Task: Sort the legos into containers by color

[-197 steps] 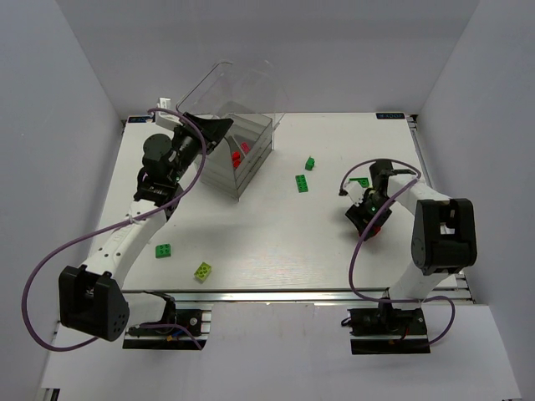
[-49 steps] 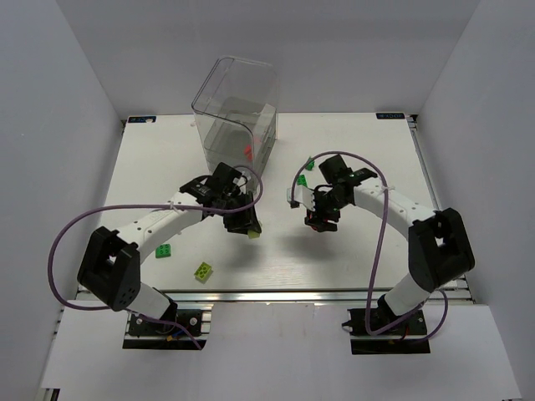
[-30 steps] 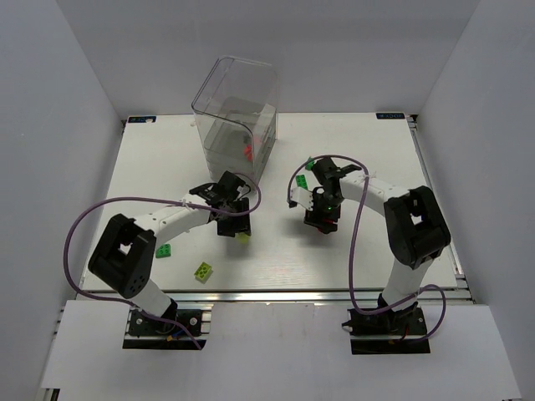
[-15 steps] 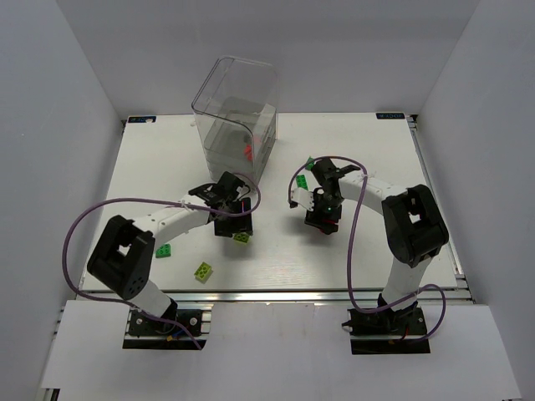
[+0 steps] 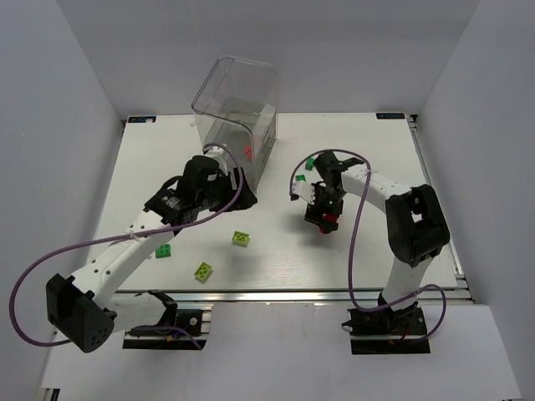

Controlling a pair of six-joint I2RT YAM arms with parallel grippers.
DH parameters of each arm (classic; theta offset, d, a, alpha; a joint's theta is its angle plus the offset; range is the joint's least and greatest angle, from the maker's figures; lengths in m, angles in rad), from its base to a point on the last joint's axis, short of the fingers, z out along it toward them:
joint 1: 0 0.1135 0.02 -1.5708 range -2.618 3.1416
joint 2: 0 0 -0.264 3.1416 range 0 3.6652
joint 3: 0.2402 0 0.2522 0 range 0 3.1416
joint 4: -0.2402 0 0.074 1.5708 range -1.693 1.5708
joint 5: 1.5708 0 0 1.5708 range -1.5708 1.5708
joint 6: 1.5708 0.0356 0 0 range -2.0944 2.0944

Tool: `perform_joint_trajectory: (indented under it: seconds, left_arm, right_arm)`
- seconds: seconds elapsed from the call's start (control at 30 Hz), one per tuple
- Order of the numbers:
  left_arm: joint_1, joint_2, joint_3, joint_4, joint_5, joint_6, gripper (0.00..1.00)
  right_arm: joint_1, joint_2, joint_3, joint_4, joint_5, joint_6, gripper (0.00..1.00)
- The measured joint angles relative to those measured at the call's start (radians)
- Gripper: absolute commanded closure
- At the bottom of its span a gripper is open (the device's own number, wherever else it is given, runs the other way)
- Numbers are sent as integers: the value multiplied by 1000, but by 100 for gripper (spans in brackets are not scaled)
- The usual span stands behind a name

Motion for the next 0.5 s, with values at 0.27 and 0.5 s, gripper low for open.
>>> perform_joint_trajectory:
  seconds: [0.27,0.5]
  left_arm:
    - [2,-93,37,115,-27,-8,65]
    - [2,-129,67,219,-99,-31,64]
  right_arm:
    - [-43,-134,113,199,-77,217,14]
    - [-96,61,530,323,-388,660,50]
